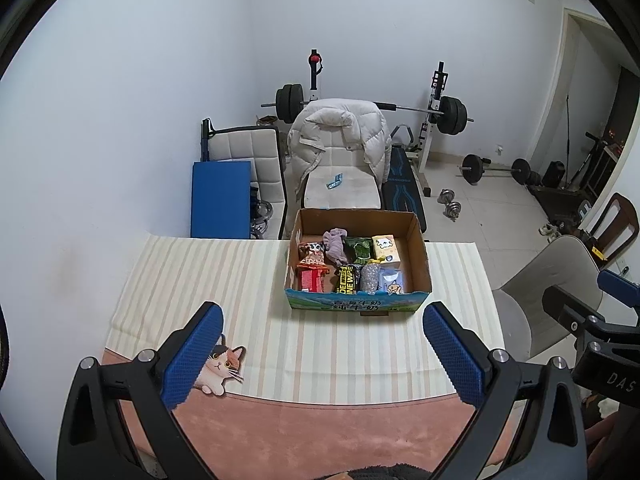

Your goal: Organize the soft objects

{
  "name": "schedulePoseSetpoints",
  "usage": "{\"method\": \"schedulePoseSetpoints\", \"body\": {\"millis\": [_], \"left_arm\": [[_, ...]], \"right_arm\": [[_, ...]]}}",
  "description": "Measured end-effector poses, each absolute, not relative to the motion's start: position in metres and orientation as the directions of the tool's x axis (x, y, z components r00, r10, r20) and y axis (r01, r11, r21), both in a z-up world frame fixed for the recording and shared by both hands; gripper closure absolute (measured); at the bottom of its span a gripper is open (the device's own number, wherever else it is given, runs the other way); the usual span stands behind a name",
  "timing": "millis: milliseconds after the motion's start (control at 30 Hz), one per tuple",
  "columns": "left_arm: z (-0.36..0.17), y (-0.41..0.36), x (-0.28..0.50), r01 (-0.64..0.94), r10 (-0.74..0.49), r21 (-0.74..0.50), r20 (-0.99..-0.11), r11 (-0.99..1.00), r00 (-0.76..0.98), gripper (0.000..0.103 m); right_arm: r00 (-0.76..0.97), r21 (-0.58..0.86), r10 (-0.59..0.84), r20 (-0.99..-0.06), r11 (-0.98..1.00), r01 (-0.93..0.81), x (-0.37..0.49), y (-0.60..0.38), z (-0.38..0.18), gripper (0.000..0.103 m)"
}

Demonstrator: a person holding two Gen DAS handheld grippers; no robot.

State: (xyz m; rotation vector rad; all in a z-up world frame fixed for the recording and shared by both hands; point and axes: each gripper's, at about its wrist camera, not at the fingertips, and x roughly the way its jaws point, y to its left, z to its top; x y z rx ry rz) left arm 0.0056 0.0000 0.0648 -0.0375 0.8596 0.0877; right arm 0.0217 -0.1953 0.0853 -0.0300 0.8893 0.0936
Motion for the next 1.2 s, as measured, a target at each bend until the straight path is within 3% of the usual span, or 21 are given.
{"method": "schedulePoseSetpoints", "body": {"millis": [1200], "left_arm": [[0.0743,-0.0036,0.0052,-0.101,0.06,-0.008,-0.75,0.995,0.658,0.0]], "right_arm": [[0.64,0.014,0.063,-0.766,0.997,-0.081,0.0229,-0.1996,0.0877,0.0]]}}
